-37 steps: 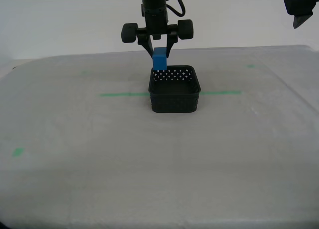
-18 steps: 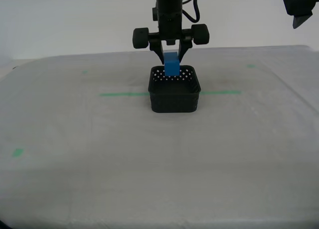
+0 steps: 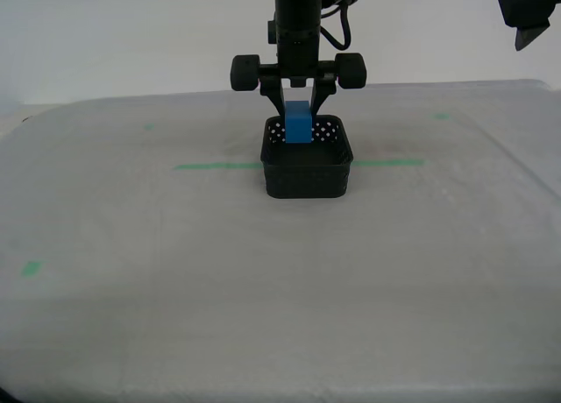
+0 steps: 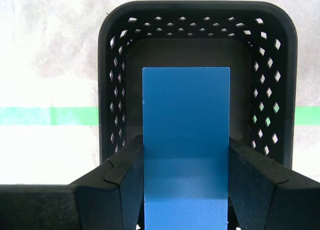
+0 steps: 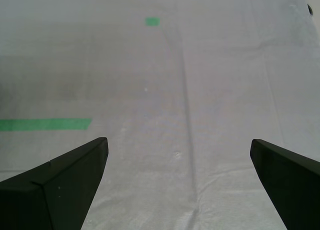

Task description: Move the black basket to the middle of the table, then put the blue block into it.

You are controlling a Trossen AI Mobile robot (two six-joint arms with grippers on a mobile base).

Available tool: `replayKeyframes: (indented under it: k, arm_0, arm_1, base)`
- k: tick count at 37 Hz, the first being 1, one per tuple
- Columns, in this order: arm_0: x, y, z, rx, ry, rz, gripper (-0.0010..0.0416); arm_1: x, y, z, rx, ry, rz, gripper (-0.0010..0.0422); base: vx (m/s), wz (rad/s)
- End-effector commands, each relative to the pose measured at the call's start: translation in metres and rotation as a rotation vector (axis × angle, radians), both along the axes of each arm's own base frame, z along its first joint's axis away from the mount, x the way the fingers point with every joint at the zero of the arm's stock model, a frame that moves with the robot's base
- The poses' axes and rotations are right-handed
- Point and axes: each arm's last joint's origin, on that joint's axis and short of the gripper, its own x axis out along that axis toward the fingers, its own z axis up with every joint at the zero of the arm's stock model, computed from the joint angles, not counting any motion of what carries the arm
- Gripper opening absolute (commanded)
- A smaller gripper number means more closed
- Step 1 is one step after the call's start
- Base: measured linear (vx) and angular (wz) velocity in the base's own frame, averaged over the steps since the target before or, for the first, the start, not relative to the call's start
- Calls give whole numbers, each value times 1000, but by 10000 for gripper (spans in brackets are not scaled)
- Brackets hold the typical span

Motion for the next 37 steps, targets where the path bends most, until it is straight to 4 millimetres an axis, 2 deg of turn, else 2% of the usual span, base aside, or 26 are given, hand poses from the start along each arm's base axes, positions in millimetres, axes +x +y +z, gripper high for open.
replayKeyframes:
  k: [1, 12, 25, 30, 35, 37]
  arm_0:
    - [0, 0, 0, -2, -1, -1, 398]
    - [0, 0, 0, -2, -2, -1, 399]
    - [0, 0, 0, -2, -2, -1, 398]
    - [0, 0, 0, -2, -2, -1, 398]
    - [0, 0, 0, -2, -2, -1, 399]
    - [0, 0, 0, -2, -2, -1, 399]
  arm_1:
    - [0, 0, 0, 4, -3, 4, 75]
    - [0, 0, 0, 5, -4, 4, 206]
    - [0, 0, 0, 15, -5, -26, 408]
    - [0, 0, 0, 8, 0, -24, 383]
    - [0, 0, 0, 7, 2, -32, 408]
    - [-1, 0, 1, 10, 4, -51, 396]
  base:
    - [0, 0]
    - [0, 0]
    - [0, 0]
    - [0, 0]
    - [0, 0]
    - [0, 0]
